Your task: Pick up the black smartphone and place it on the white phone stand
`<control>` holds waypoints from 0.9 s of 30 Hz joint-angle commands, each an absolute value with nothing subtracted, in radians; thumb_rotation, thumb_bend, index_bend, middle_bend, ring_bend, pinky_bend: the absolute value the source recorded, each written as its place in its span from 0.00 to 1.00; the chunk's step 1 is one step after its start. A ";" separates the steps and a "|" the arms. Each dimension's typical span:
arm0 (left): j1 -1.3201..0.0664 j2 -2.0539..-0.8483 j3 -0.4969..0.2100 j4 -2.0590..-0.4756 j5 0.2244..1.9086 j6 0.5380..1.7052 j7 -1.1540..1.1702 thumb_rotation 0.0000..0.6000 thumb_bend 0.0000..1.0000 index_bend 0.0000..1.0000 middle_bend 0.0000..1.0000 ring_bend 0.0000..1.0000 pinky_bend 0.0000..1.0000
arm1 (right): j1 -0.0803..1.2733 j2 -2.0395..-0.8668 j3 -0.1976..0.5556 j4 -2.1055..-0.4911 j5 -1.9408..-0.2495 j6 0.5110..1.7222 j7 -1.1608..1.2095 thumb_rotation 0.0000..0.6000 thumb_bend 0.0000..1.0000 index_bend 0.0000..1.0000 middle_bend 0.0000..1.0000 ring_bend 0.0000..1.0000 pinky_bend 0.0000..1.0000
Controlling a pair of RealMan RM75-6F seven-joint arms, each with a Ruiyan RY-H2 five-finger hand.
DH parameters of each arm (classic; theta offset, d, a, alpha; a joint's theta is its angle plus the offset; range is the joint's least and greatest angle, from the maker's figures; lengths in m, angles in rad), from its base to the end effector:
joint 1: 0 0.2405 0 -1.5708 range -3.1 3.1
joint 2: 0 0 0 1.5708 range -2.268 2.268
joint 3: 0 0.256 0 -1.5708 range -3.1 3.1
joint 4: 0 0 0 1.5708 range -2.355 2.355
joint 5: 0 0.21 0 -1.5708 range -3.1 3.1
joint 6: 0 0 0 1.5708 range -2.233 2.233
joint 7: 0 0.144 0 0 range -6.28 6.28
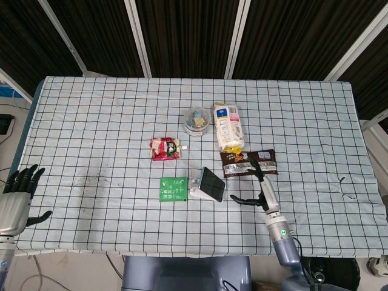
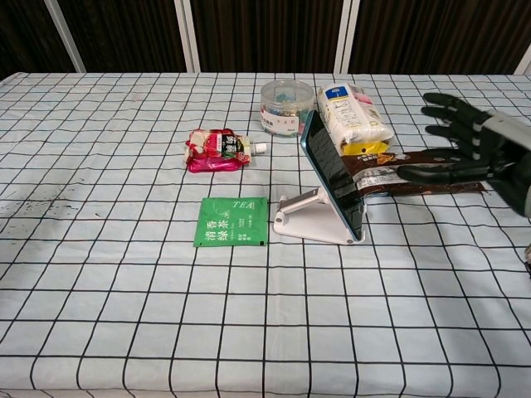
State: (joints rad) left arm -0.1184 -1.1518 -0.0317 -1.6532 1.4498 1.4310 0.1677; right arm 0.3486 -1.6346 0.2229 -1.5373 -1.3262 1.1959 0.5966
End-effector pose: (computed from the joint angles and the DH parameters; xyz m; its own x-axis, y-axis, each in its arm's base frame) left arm -0.3044 0.1860 0.1374 0.4766 0.0694 0.8764 0.8787 -0.0053 -0.4774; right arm -0.2022 -0.2699 -0.0043 -0.6109 -0.2000 0.7660 -0.7834 0.0133 -0.6213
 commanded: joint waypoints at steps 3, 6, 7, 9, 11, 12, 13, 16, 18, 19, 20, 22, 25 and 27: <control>-0.117 -1.145 -0.029 -1.652 1.462 1.436 0.149 1.00 0.00 0.00 0.00 0.00 0.00 | 0.295 -1.439 0.249 -1.690 -1.287 1.228 0.492 1.00 0.07 0.00 0.00 0.00 0.14; -0.117 -1.141 -0.026 -1.650 1.467 1.435 0.143 1.00 0.00 0.00 0.00 0.00 0.00 | 0.273 -1.336 0.225 -1.736 -1.278 1.216 0.418 1.00 0.09 0.00 0.00 0.00 0.14; -0.117 -1.139 -0.025 -1.650 1.469 1.434 0.142 1.00 0.00 0.00 0.00 0.00 0.00 | 0.265 -1.288 0.206 -1.749 -1.277 1.205 0.371 1.00 0.09 0.00 0.00 0.00 0.14; -0.117 -1.137 -0.024 -1.649 1.471 1.434 0.143 1.00 0.00 0.00 0.00 0.00 0.00 | 0.252 -1.222 0.174 -1.760 -1.290 1.196 0.303 1.00 0.09 0.00 0.00 0.00 0.14; -0.117 -1.137 -0.023 -1.648 1.472 1.434 0.147 1.00 0.00 0.00 0.00 0.00 0.00 | 0.229 -1.149 0.126 -1.752 -1.336 1.216 0.189 1.00 0.09 0.00 0.00 0.00 0.14; -0.117 -1.137 -0.023 -1.648 1.472 1.434 0.149 1.00 0.00 0.00 0.00 0.00 0.00 | 0.220 -1.135 0.113 -1.744 -1.350 1.232 0.151 1.00 0.09 0.00 0.00 0.00 0.14; -0.117 -1.137 -0.023 -1.647 1.472 1.435 0.152 1.00 0.00 0.00 0.00 0.00 0.00 | 0.206 -1.122 0.097 -1.728 -1.370 1.260 0.089 1.00 0.09 0.00 0.00 0.00 0.14; -0.116 -1.139 -0.025 -1.648 1.474 1.441 0.159 1.00 0.00 0.00 0.00 0.00 0.00 | 0.173 -1.109 0.071 -1.710 -1.394 1.321 -0.030 1.00 0.09 0.00 0.00 0.00 0.14; -0.114 -1.141 -0.026 -1.647 1.477 1.448 0.166 1.00 0.00 0.00 0.00 0.00 0.00 | 0.152 -1.108 0.054 -1.709 -1.394 1.349 -0.100 1.00 0.09 0.00 0.00 0.00 0.14; -0.112 -1.141 -0.026 -1.647 1.478 1.452 0.168 1.00 0.00 0.00 0.00 0.00 0.00 | 0.141 -1.109 0.045 -1.707 -1.391 1.360 -0.134 1.00 0.09 0.00 0.00 0.00 0.14; -0.111 -1.141 -0.026 -1.646 1.478 1.454 0.168 1.00 0.00 0.00 0.00 0.00 0.00 | 0.135 -1.110 0.039 -1.705 -1.389 1.365 -0.157 1.00 0.09 0.00 0.00 0.00 0.14; -0.109 -1.141 -0.027 -1.644 1.474 1.456 0.168 1.00 0.00 0.00 0.00 0.00 0.00 | 0.124 -1.116 0.036 -1.707 -1.379 1.379 -0.200 1.00 0.09 0.00 0.00 0.00 0.14; -0.107 -1.142 -0.029 -1.638 1.470 1.459 0.164 1.00 0.00 0.00 0.00 0.00 0.00 | 0.122 -1.140 0.046 -1.711 -1.381 1.402 -0.226 1.00 0.09 0.00 0.00 0.00 0.14; -0.107 -1.144 -0.030 -1.634 1.468 1.458 0.161 1.00 0.00 0.00 0.00 0.00 0.00 | 0.120 -1.150 0.048 -1.710 -1.383 1.409 -0.230 1.00 0.09 0.00 0.00 0.00 0.14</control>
